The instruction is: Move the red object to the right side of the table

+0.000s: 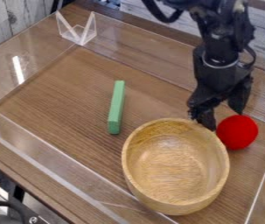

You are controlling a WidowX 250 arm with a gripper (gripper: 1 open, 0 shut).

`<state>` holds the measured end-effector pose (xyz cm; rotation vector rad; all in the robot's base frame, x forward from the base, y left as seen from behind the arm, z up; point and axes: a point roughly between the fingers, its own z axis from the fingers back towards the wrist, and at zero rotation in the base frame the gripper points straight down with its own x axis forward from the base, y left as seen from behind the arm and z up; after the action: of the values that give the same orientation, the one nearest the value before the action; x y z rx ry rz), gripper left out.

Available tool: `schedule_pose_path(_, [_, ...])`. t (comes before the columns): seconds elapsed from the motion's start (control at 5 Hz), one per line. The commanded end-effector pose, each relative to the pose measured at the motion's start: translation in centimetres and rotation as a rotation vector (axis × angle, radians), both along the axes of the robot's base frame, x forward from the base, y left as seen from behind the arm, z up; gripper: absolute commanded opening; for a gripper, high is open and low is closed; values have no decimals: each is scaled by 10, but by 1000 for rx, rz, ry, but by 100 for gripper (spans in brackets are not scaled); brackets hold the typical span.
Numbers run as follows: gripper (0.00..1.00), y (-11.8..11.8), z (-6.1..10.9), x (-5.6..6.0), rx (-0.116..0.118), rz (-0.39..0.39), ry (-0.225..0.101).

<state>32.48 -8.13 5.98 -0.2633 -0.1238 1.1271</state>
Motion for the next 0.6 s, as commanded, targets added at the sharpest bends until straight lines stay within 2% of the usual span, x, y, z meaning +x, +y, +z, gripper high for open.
schedule_pose_path(0.0, [100, 5, 30, 3, -17, -22, -63])
schedule_pose_path(0.4, [100, 23, 66, 11, -35, -62, -72])
